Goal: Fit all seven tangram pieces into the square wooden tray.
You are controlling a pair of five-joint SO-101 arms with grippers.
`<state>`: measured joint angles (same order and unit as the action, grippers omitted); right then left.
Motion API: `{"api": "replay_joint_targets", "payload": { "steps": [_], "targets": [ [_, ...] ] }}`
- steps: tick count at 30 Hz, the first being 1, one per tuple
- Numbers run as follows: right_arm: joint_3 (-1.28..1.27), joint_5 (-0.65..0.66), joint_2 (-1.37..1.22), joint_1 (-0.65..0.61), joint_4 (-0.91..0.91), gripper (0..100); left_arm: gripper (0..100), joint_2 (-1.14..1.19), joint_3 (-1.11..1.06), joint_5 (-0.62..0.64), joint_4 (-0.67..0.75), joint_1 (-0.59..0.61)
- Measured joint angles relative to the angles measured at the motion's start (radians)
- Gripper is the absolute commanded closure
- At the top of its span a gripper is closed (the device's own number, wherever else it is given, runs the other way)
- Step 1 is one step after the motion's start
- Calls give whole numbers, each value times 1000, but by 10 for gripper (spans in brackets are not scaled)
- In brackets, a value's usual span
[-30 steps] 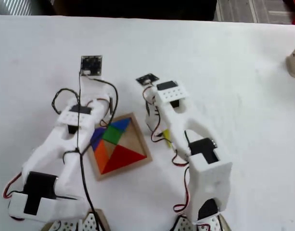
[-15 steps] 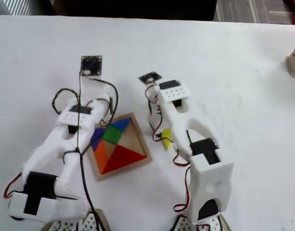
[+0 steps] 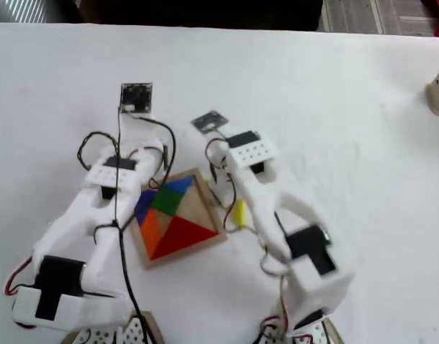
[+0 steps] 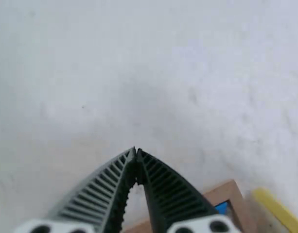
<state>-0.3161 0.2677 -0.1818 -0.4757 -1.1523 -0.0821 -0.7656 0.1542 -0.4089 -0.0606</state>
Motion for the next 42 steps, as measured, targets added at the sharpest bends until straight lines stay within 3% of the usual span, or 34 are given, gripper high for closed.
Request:
{"api": "replay_joint_targets", "payload": {
  "steps": [13, 24, 34, 42],
  "targets": [
    [-124, -3, 103, -37, 32, 981, 976, 0, 0, 0, 0, 2],
    [-140, 2, 104, 66, 48, 981, 976, 0, 0, 0, 0, 8],
    [-141, -9, 196, 68, -3, 981, 976, 0, 0, 0, 0, 23],
    [-133, -161, 262, -106, 23, 981, 976, 0, 9, 2, 0, 163]
  ]
}}
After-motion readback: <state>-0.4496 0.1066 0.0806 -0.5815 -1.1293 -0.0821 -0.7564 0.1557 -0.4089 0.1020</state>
